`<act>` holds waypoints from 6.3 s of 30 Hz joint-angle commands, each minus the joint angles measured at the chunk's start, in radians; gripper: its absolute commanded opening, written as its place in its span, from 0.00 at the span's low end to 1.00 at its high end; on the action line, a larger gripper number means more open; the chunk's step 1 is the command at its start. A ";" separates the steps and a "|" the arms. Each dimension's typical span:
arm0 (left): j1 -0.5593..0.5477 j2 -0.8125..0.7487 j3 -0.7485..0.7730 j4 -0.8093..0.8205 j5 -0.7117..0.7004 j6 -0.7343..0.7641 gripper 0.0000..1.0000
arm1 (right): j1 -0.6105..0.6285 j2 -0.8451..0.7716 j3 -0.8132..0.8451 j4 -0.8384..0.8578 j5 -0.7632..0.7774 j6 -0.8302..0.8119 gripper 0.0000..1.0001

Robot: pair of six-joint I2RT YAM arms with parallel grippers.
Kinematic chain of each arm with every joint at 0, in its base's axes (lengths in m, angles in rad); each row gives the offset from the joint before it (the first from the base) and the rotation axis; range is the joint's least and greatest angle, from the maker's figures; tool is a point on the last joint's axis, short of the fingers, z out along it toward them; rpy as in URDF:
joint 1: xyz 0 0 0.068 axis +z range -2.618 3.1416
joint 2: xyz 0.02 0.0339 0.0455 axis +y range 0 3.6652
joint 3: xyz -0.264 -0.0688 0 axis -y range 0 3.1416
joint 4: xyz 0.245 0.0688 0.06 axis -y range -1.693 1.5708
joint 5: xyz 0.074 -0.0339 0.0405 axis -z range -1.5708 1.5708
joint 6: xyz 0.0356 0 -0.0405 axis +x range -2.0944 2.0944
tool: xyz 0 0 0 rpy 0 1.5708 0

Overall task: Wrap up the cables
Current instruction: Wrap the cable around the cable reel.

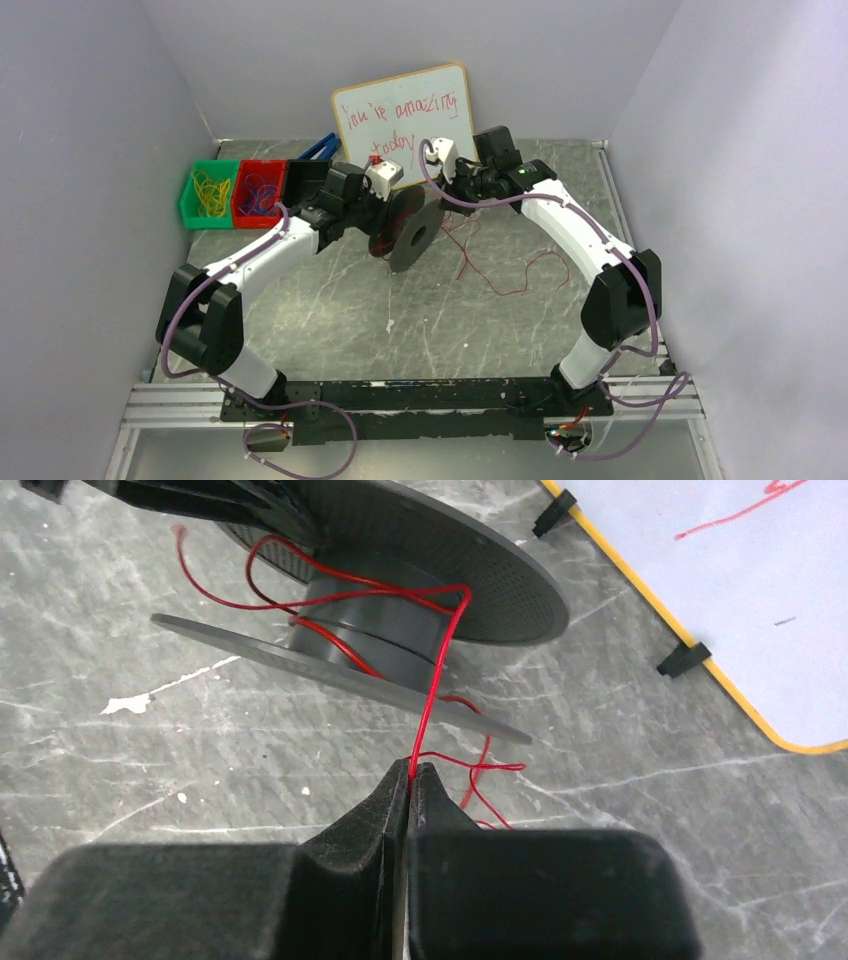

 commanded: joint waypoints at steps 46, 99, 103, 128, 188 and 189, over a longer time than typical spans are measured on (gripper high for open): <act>-0.003 0.037 0.050 0.090 0.109 -0.110 0.56 | -0.062 0.133 0.193 -0.001 -0.543 0.235 0.00; 0.085 -0.064 0.144 0.004 0.436 -0.076 0.03 | -0.229 0.198 0.292 -0.262 -0.215 -0.064 0.00; 0.119 -0.077 0.189 -0.012 0.476 -0.117 0.03 | -0.239 0.176 0.236 -0.237 -0.234 -0.067 0.00; 0.255 -0.080 0.396 0.019 0.539 -0.493 0.03 | -0.296 0.098 0.005 -0.102 -0.547 0.009 0.00; 0.051 -0.119 0.204 -0.105 0.037 -0.052 0.03 | 0.175 -0.012 0.289 -0.247 0.003 -0.070 0.00; 0.050 -0.116 0.210 -0.108 0.051 -0.026 0.03 | 0.169 -0.011 0.289 -0.249 0.012 -0.073 0.00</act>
